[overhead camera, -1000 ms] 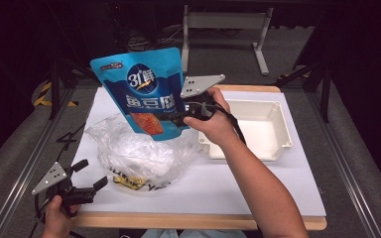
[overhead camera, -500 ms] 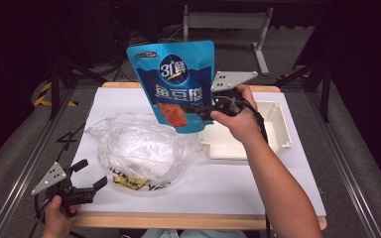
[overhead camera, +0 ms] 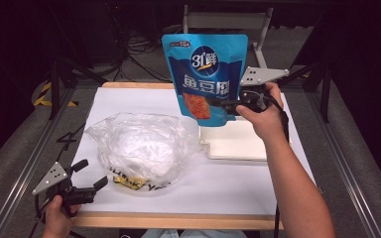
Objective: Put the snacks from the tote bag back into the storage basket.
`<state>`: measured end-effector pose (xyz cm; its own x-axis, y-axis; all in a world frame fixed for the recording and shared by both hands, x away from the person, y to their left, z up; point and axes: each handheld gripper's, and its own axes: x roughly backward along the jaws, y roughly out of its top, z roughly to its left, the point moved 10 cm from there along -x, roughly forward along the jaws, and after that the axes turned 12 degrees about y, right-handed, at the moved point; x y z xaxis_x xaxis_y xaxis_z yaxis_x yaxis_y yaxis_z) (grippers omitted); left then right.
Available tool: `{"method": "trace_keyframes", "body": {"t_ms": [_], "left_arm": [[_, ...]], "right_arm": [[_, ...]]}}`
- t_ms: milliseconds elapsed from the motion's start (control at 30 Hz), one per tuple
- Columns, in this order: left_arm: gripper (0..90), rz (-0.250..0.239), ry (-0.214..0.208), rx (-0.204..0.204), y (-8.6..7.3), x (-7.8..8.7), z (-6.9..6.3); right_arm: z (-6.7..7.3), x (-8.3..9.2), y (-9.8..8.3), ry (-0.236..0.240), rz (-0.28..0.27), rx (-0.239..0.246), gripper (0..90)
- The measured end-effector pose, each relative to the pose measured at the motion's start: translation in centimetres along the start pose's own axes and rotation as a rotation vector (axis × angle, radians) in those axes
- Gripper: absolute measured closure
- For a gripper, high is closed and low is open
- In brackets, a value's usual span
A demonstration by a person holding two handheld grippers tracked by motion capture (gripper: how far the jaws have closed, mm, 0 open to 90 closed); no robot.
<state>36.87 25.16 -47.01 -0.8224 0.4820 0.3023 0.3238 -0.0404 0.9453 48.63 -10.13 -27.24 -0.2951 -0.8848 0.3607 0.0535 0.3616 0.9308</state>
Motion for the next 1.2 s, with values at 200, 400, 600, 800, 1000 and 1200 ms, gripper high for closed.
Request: {"method": "trace_keyframes", "body": {"t_ms": [200,400,600,800,1000,1200], "left_arm": [[0.3,0.003,0.002,0.002,-0.1,0.0,0.0],[0.4,0.004,0.005,0.002,-0.1,0.0,0.1],[0.4,0.012,0.010,-0.001,-0.1,-0.1,0.1],[0.4,0.011,0.012,-0.001,-0.2,0.0,0.2],[0.4,0.012,0.012,-0.002,-0.2,-0.1,0.2],[0.4,0.012,0.011,0.001,-0.2,-0.1,0.2]], "right_arm": [[-1.2,1.6,-0.6,-0.036,0.004,-0.017,55.1],[-2.7,3.3,-1.2,-0.078,0.012,-0.040,55.1],[-3.7,4.5,-2.0,-0.111,0.017,-0.063,55.0],[-4.6,5.6,-2.7,-0.121,0.007,-0.080,55.0],[-5.6,6.4,-3.7,-0.165,0.030,-0.105,55.1],[-6.8,6.1,-5.7,-0.218,0.081,-0.118,55.2]]}}
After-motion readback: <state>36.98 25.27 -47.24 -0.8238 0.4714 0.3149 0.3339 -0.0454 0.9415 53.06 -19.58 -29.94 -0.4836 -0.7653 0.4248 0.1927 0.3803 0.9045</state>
